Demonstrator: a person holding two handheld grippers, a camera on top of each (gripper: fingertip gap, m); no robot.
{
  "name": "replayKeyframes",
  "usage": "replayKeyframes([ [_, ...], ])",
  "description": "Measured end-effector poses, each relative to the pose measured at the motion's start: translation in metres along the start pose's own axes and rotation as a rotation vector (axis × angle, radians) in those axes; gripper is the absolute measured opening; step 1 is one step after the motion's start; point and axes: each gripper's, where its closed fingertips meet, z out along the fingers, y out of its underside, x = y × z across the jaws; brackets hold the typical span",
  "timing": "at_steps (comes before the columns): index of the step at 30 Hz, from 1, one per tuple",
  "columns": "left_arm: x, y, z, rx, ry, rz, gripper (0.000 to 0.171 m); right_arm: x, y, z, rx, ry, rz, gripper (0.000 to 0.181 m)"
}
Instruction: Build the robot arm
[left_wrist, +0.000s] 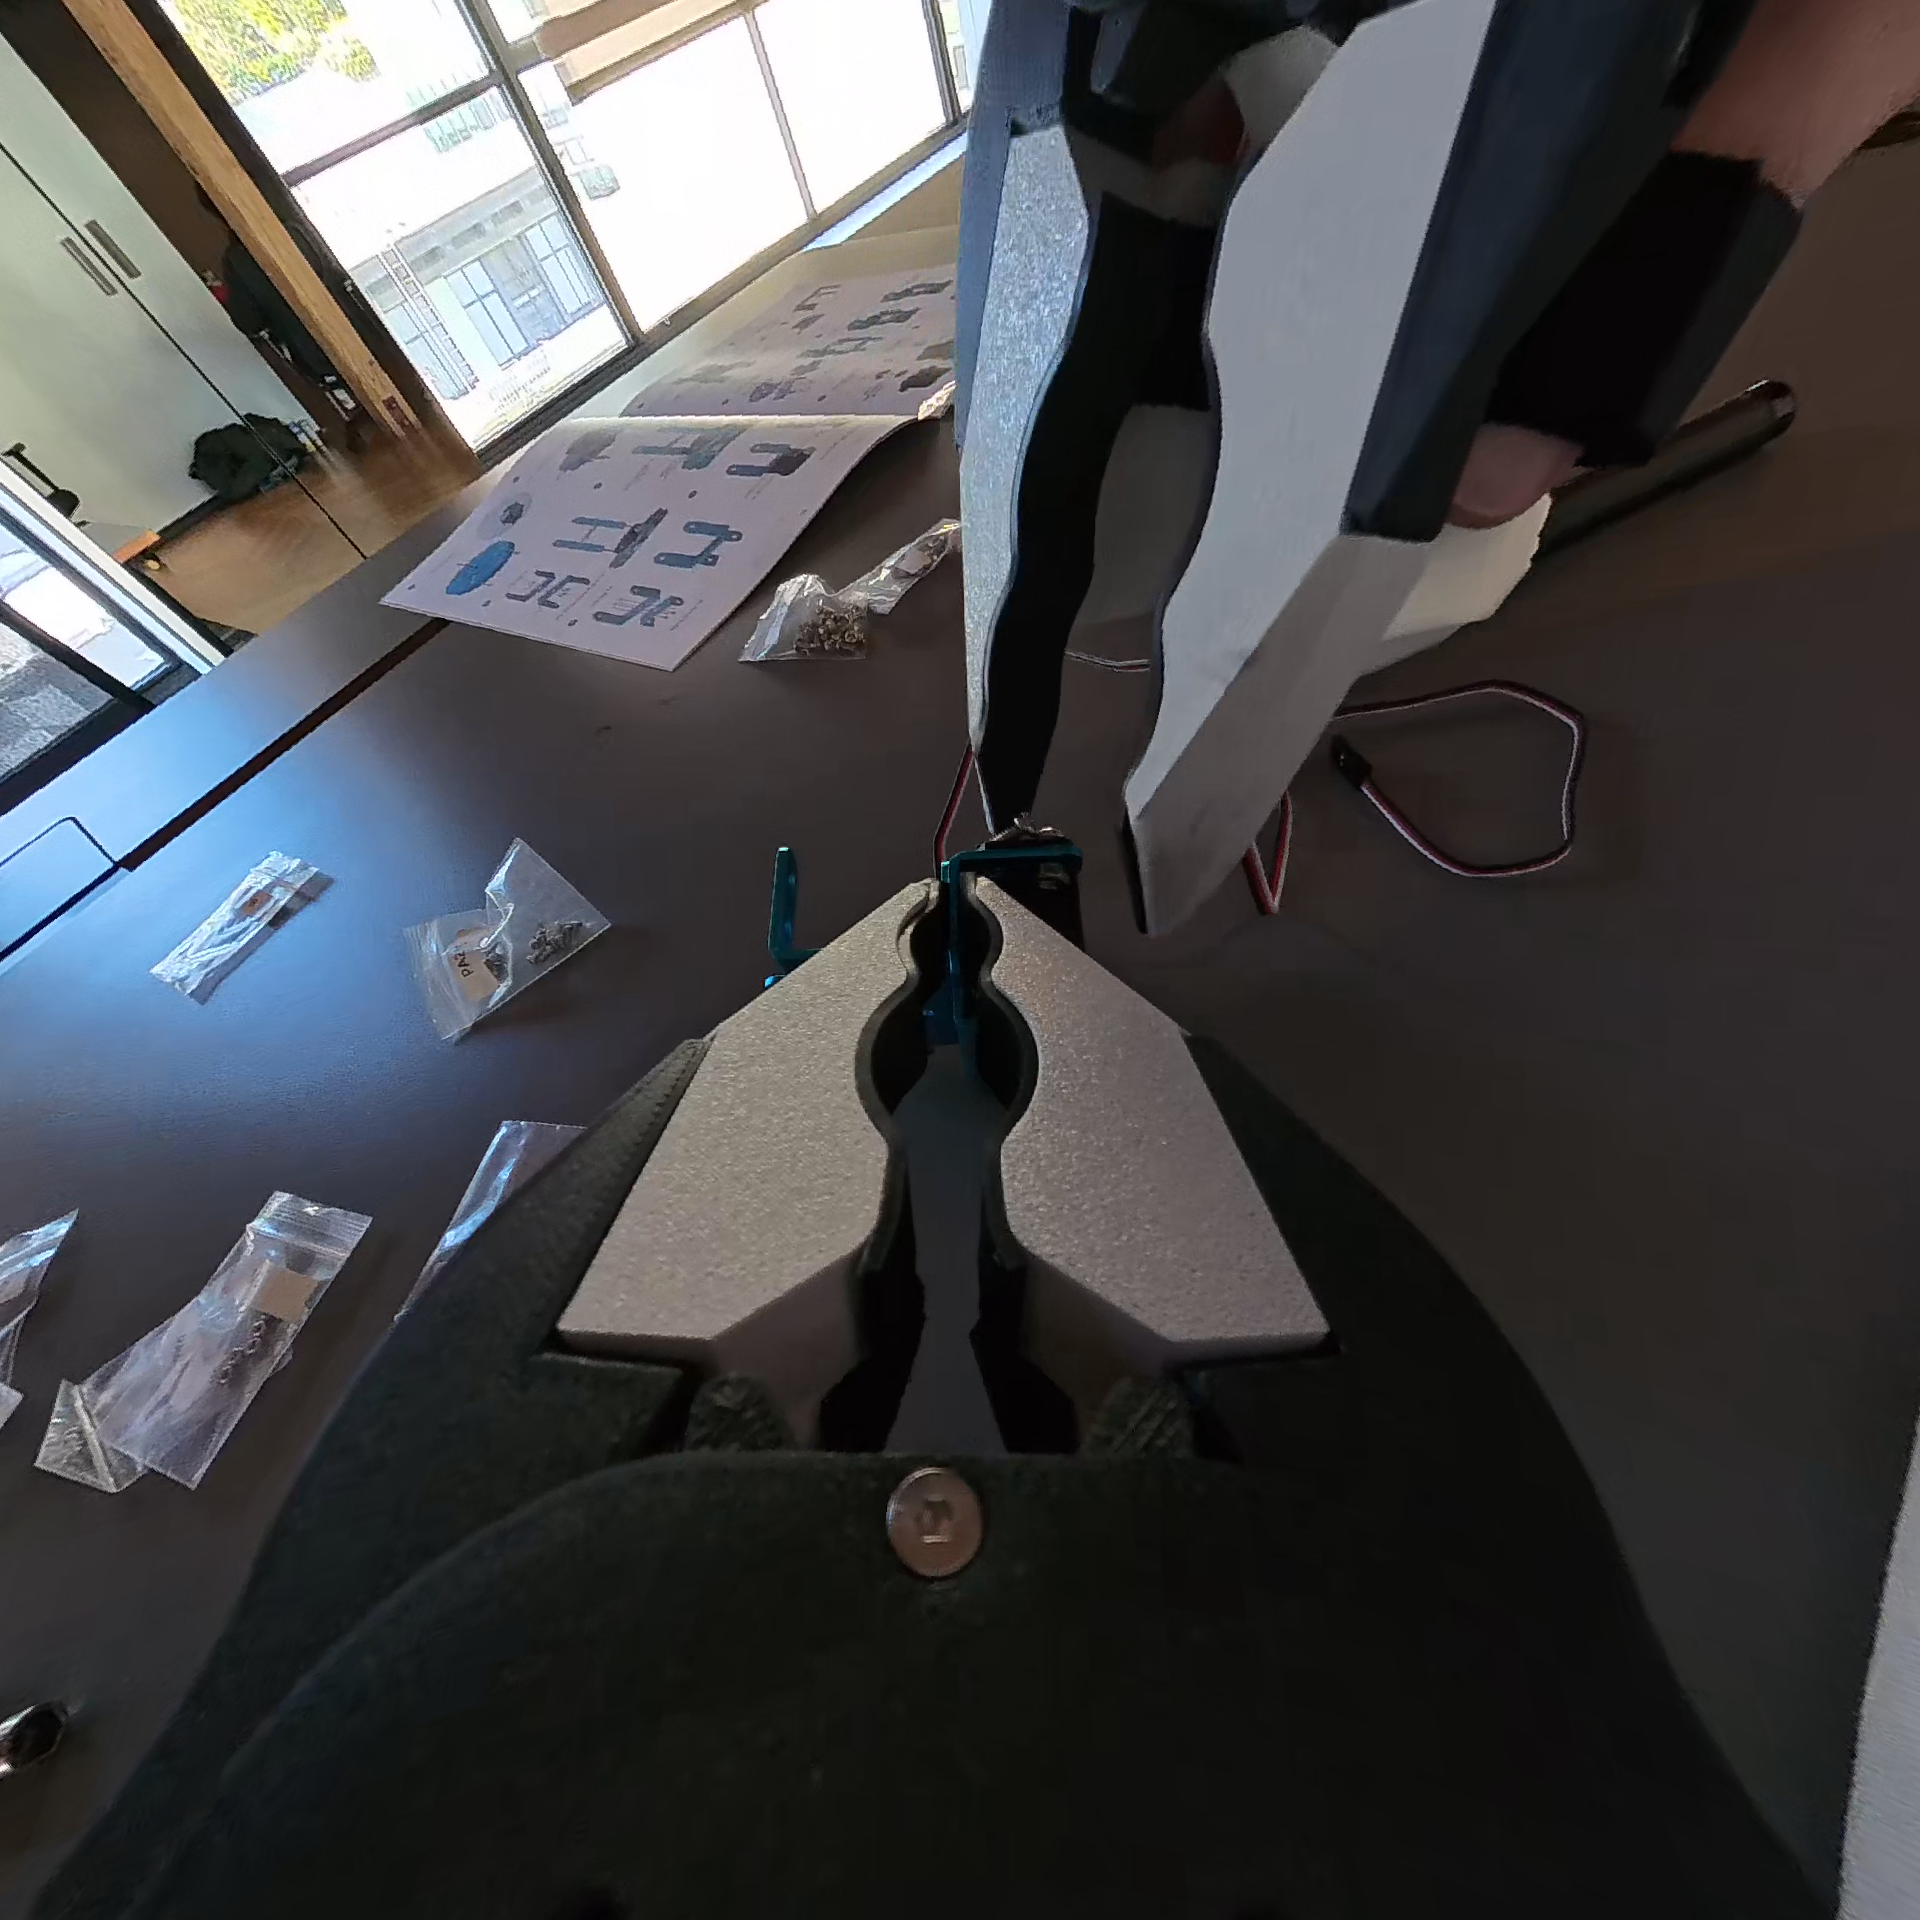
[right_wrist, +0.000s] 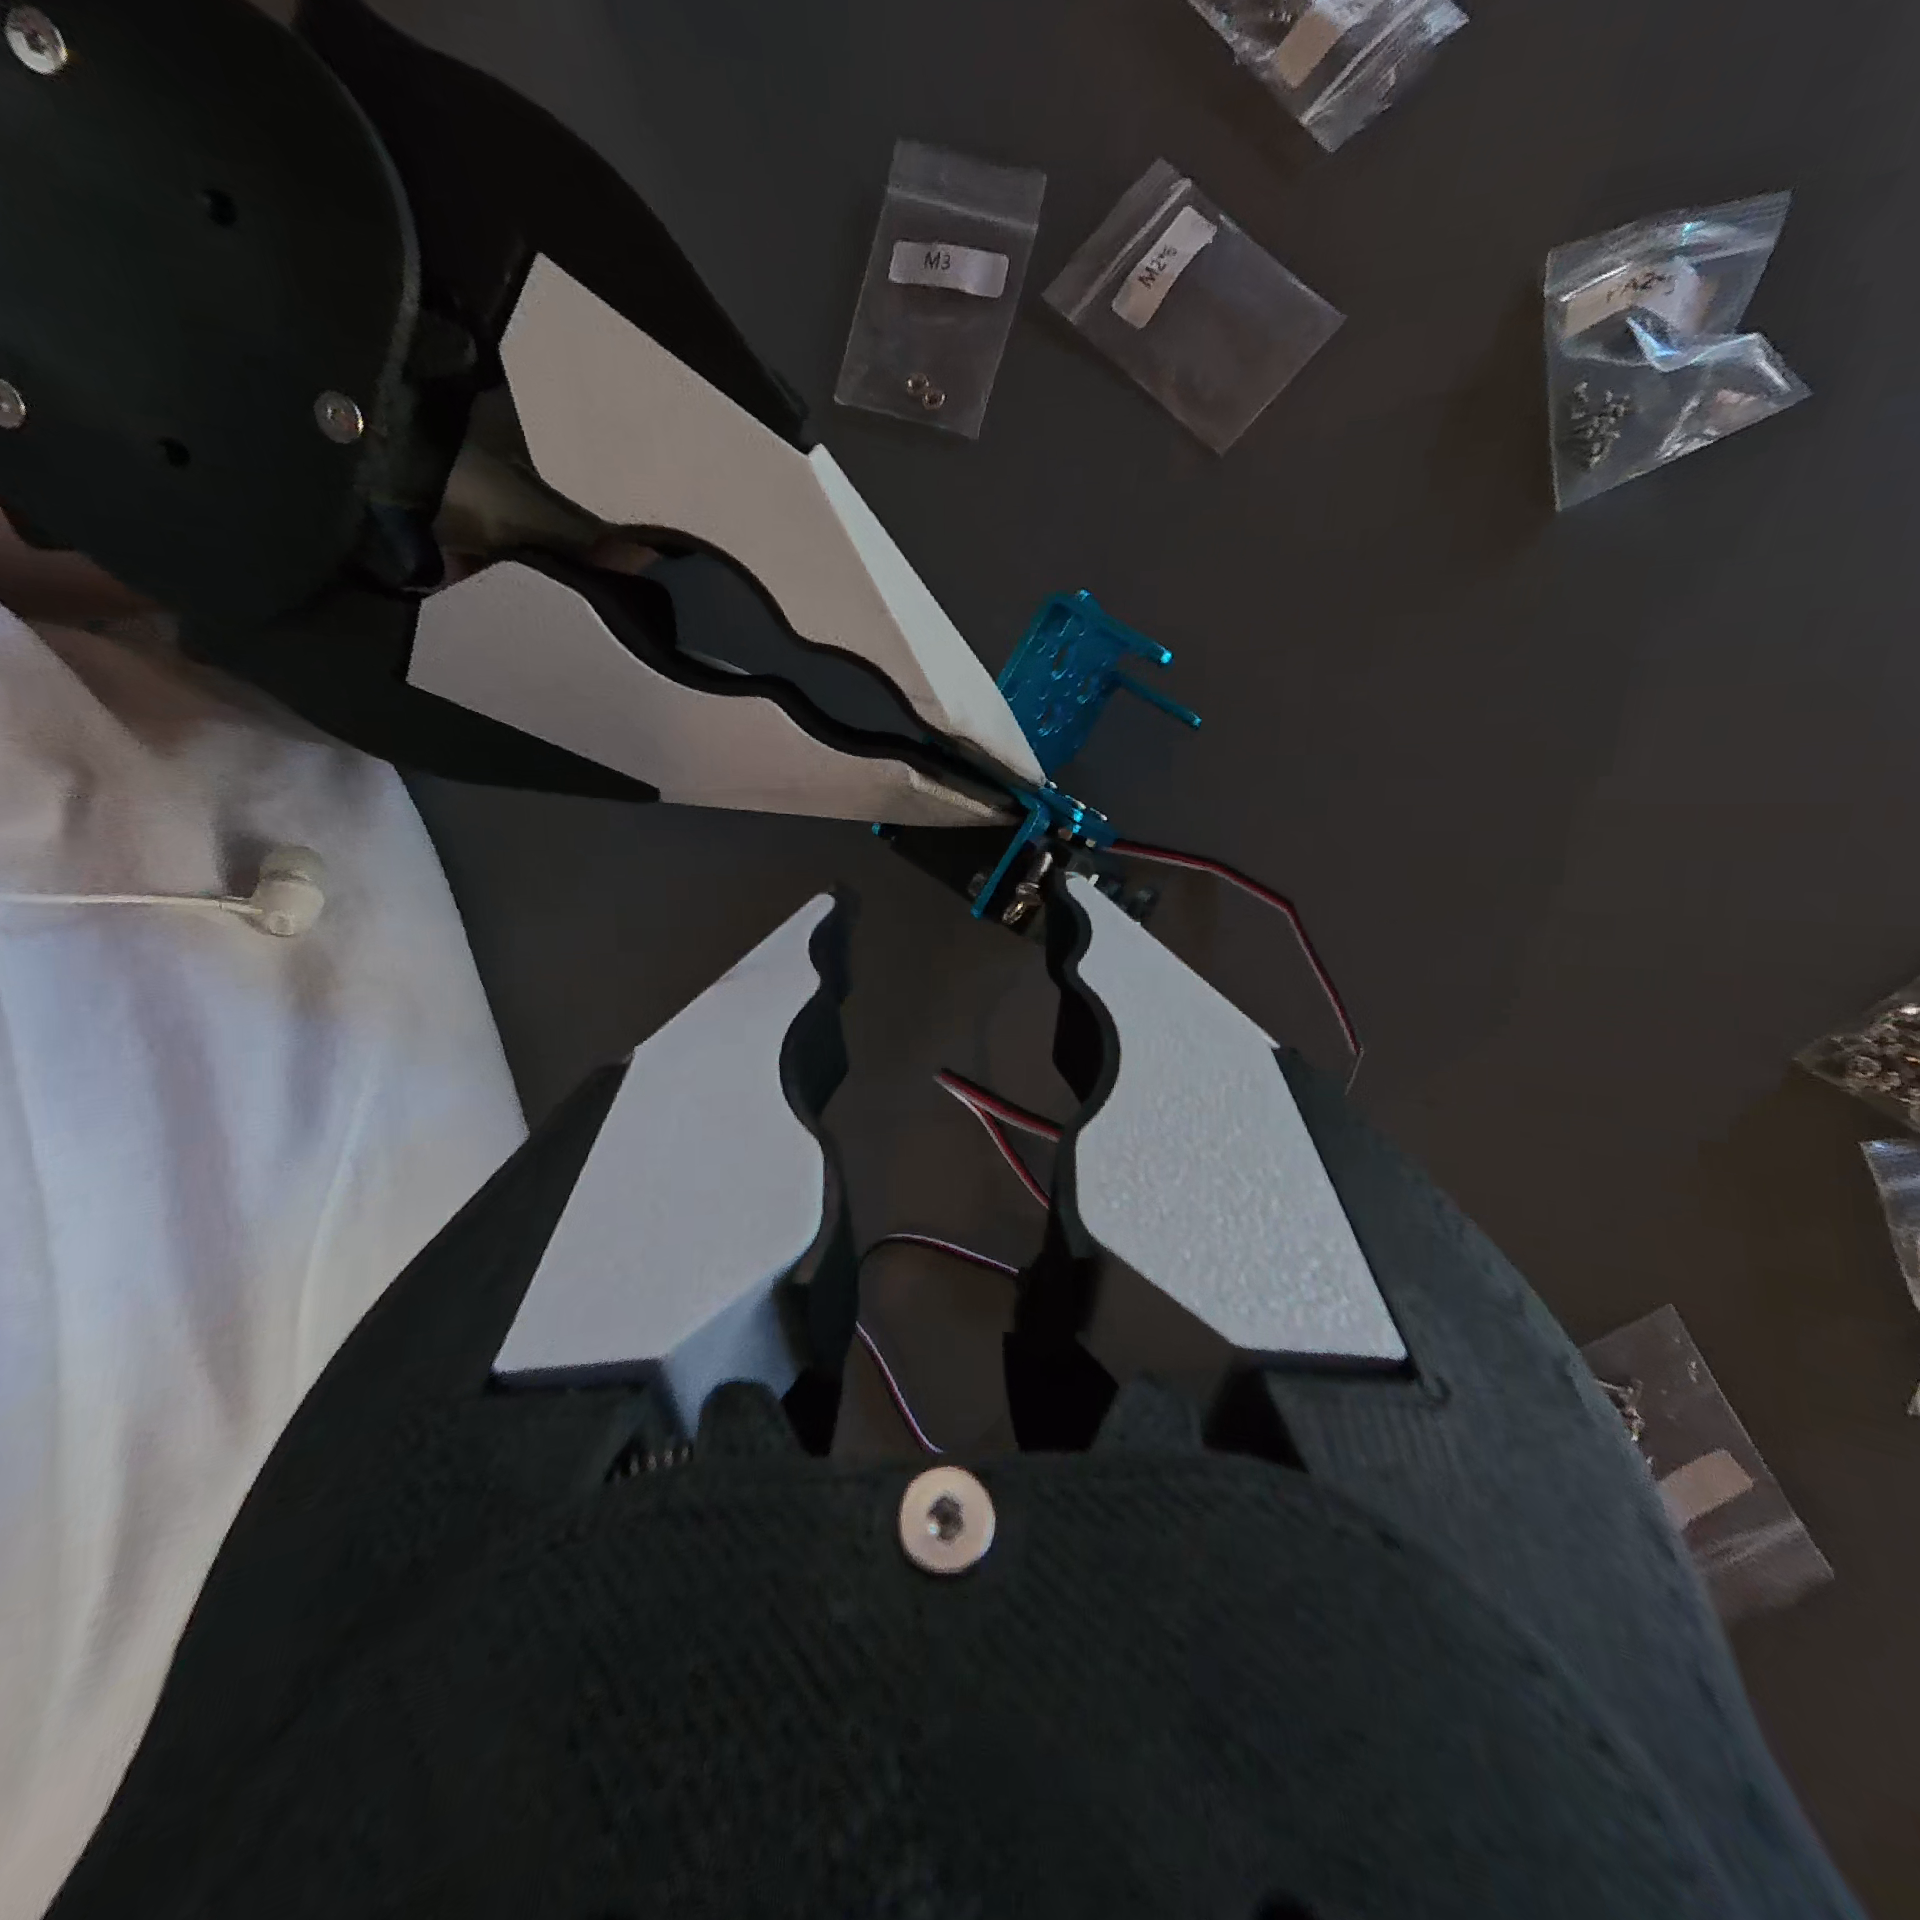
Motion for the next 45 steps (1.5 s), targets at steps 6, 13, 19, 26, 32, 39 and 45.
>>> replayKeyframes([
  [6, 0.002, 0.000, 0.000, 0.004, 0.008, 0.000, 0.002, 0.002, 0.002, -0.002, 0.007, -0.047, -0.025, 0.027],
  [13, 0.001, 0.000, 0.000, 0.006, 0.009, -0.002, 0.002, 0.008, -0.001, -0.002, 0.064, -0.199, 0.077, 0.014],
  [19, 0.001, 0.000, 0.000, 0.010, 0.010, 0.003, 0.002, 0.008, -0.003, -0.003, 0.112, -0.279, 0.150, 0.010],
  [26, 0.001, 0.000, 0.000, 0.017, 0.011, 0.020, 0.002, 0.002, -0.004, -0.006, 0.171, -0.385, 0.220, 0.003],
  [32, 0.001, 0.000, 0.000, 0.023, 0.011, 0.042, 0.002, 0.007, -0.003, -0.008, 0.210, -0.397, 0.220, 0.002],
  [39, -0.002, -0.009, -0.006, 0.056, 0.013, -0.003, 0.017, 0.013, -0.009, -0.024, 0.306, -0.402, 0.084, 0.002],
  [45, 0.003, -0.030, -0.028, 0.096, 0.335, -0.364, 0.008, 0.010, -0.013, -0.034, 0.396, -0.364, -0.083, 0.001],
])
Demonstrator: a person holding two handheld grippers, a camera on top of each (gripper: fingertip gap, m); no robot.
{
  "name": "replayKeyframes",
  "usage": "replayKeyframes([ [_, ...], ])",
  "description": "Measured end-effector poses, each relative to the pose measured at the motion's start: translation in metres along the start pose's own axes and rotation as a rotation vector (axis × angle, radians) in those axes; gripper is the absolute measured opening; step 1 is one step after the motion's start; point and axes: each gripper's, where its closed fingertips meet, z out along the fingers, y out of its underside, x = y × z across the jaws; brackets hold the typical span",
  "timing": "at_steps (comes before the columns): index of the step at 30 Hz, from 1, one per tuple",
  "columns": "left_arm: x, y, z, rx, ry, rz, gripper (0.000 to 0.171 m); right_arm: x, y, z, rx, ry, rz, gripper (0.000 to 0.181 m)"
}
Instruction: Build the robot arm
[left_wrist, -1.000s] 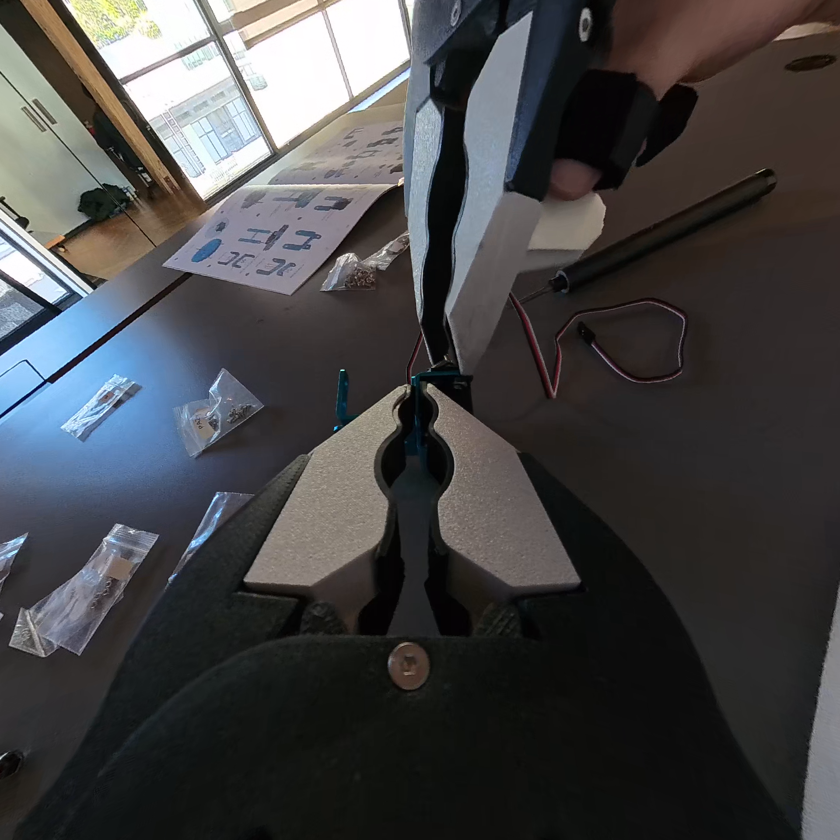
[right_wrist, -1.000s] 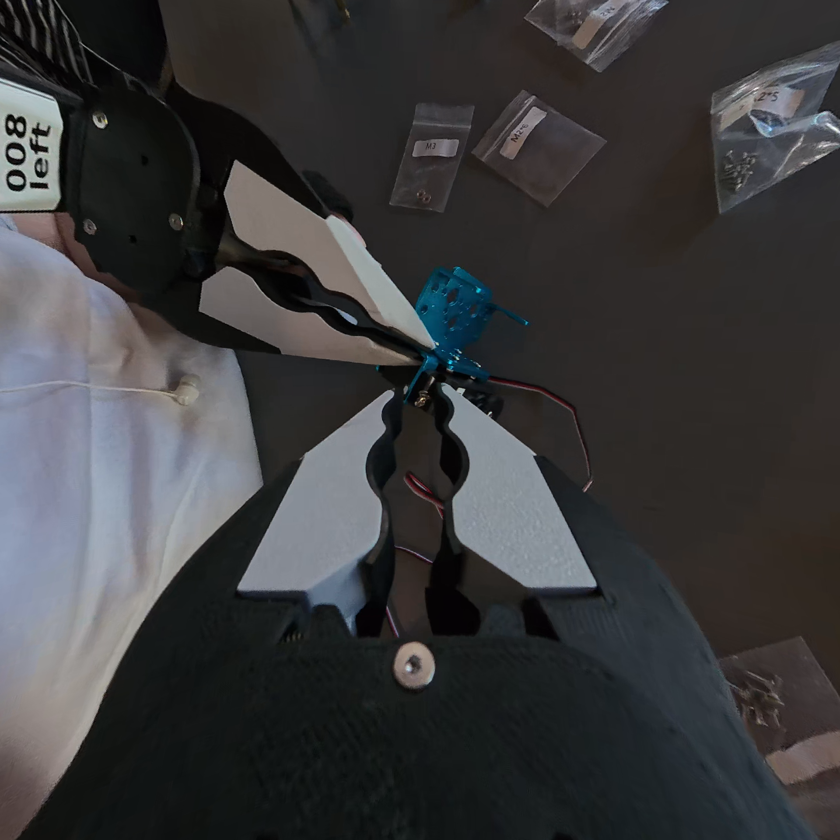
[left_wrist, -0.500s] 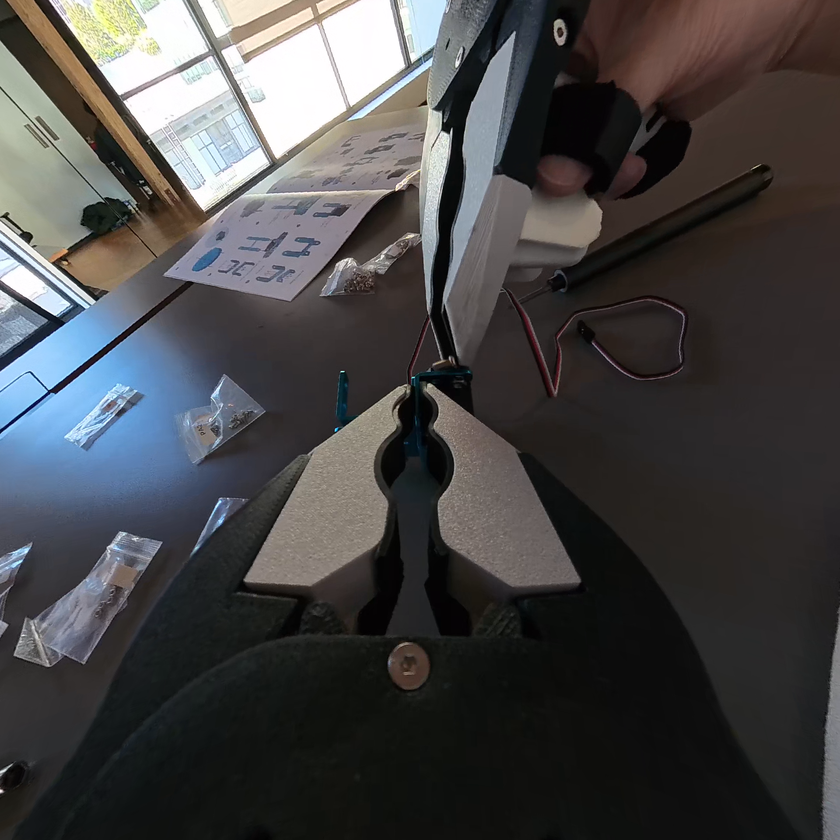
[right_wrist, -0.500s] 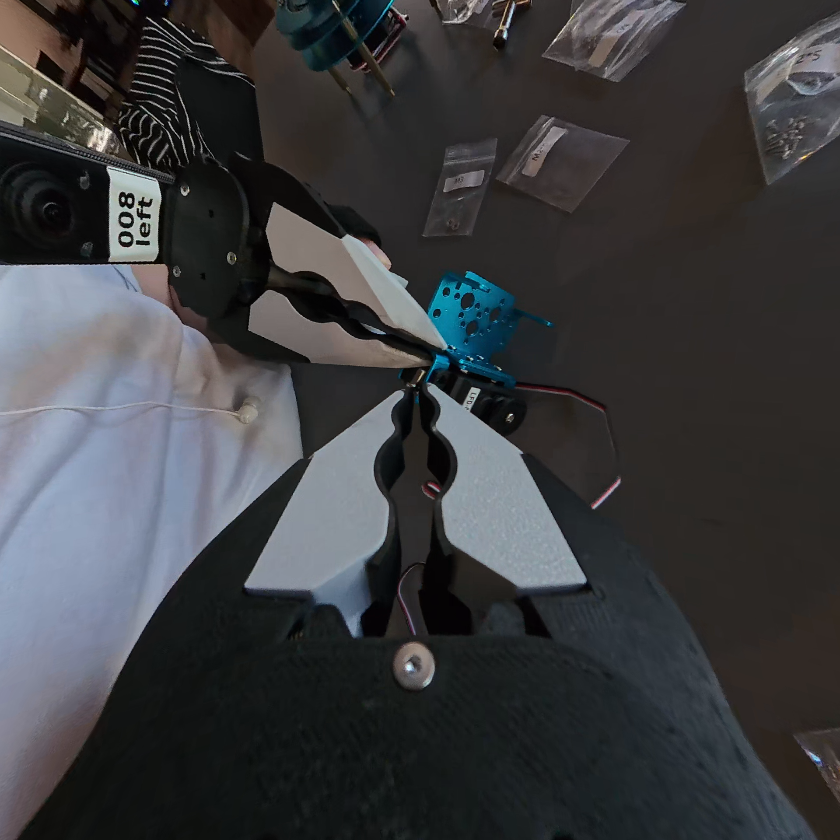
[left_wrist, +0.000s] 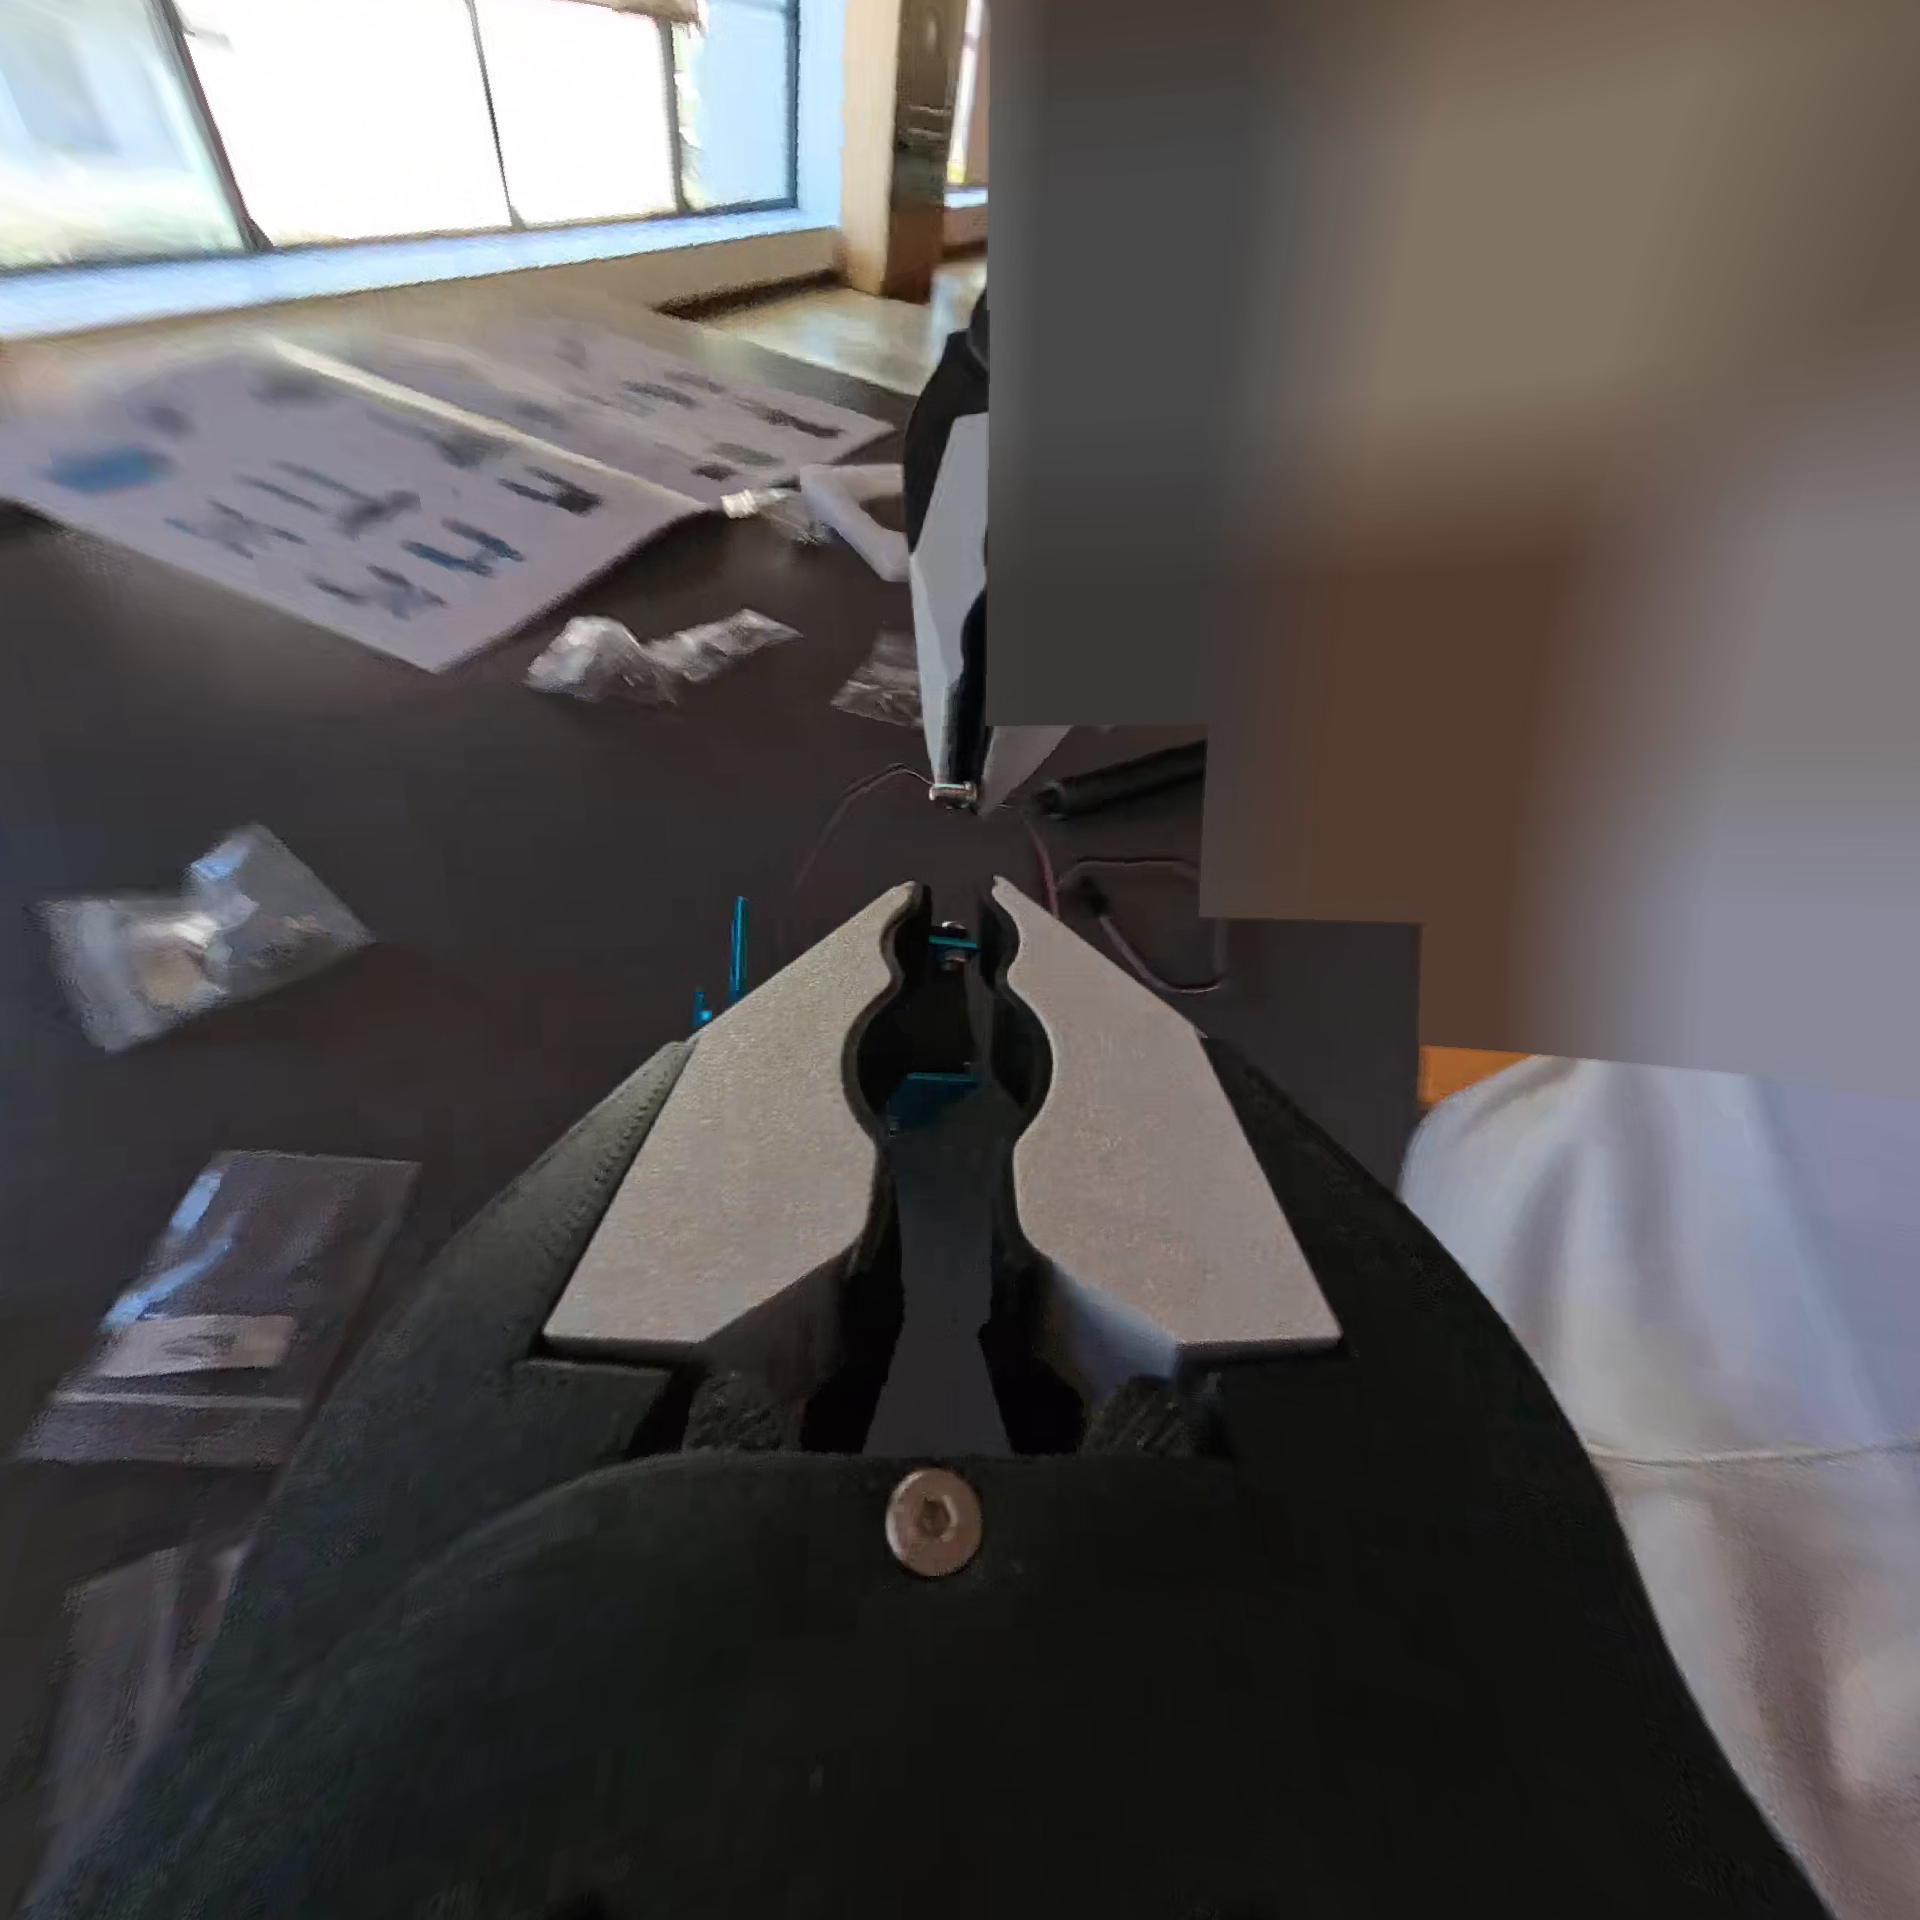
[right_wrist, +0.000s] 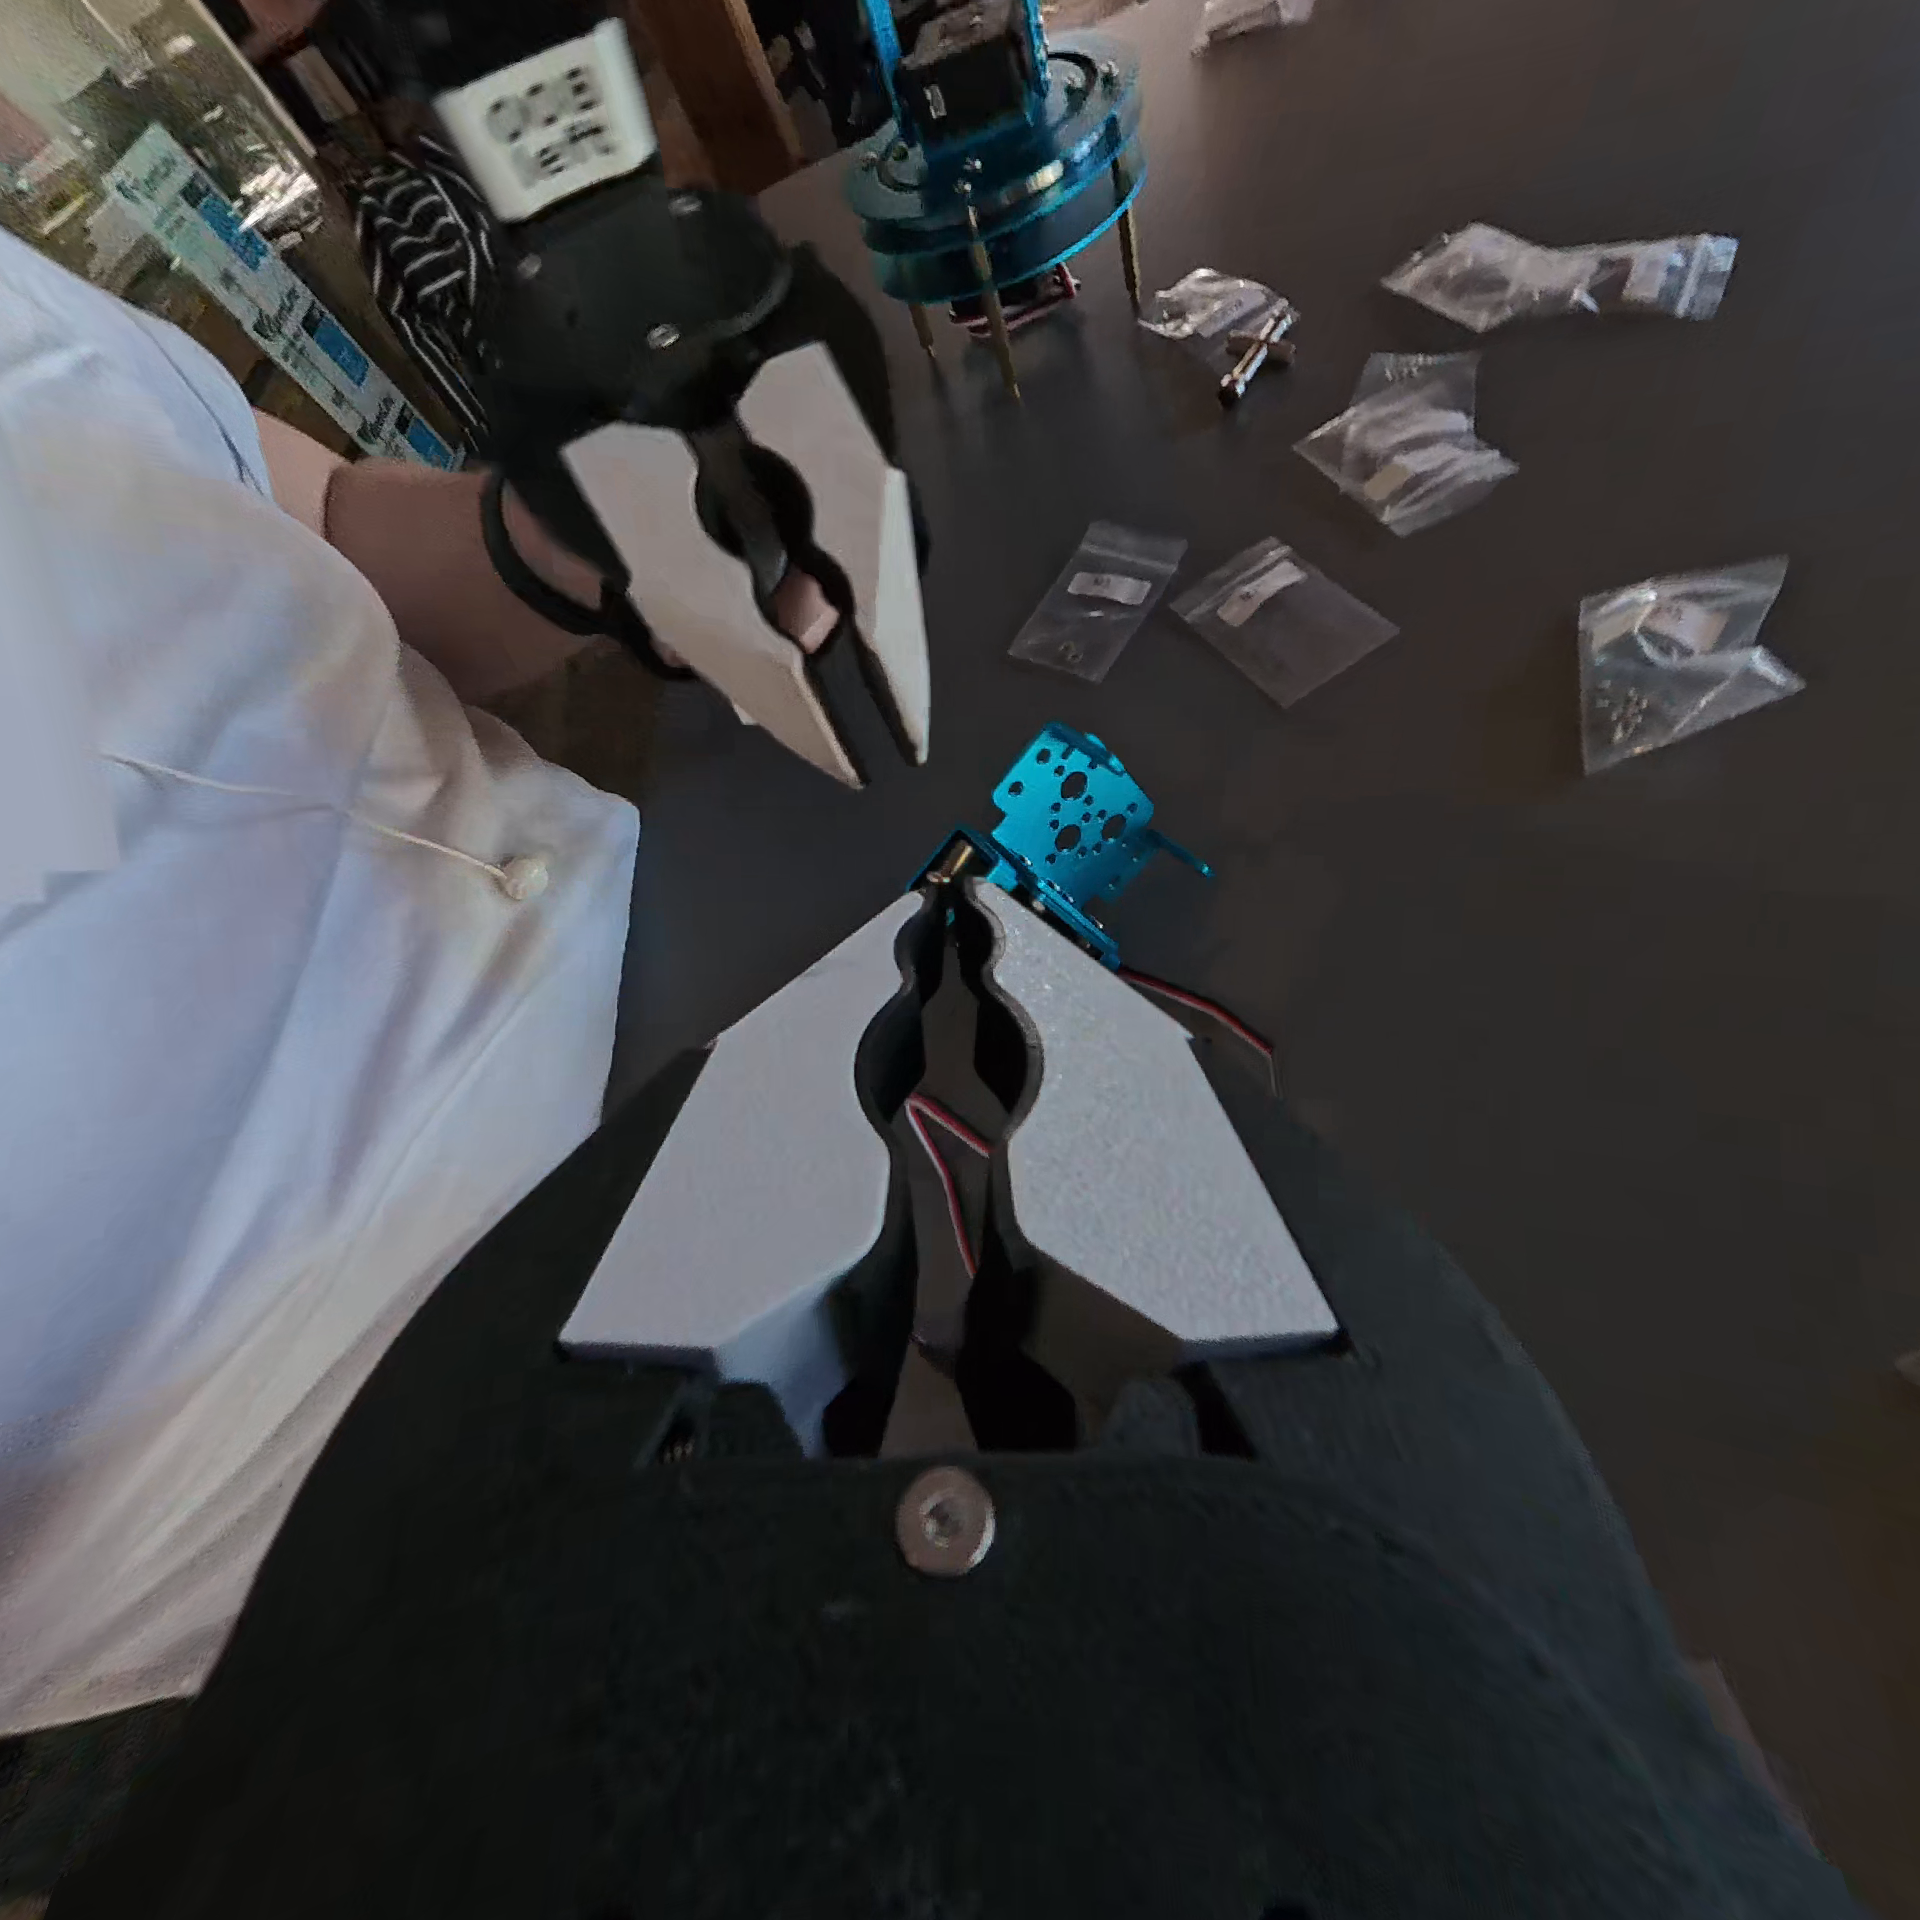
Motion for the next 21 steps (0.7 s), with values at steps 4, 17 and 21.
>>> replayKeyframes([
  [4, 0.005, -0.018, -0.001, 0.059, 0.203, -0.313, 0.010, -0.010, -0.004, 0.000, 0.009, -0.014, -0.127, 0.001],
  [17, 0.010, -0.013, 0.019, -0.043, 0.276, -0.483, 0.003, -0.014, -0.005, 0.000, -0.031, -0.050, -0.231, 0.001],
  [21, 0.009, -0.010, 0.021, -0.054, 0.250, -0.454, 0.003, -0.010, -0.001, 0.002, -0.053, -0.045, -0.221, 0.000],
])
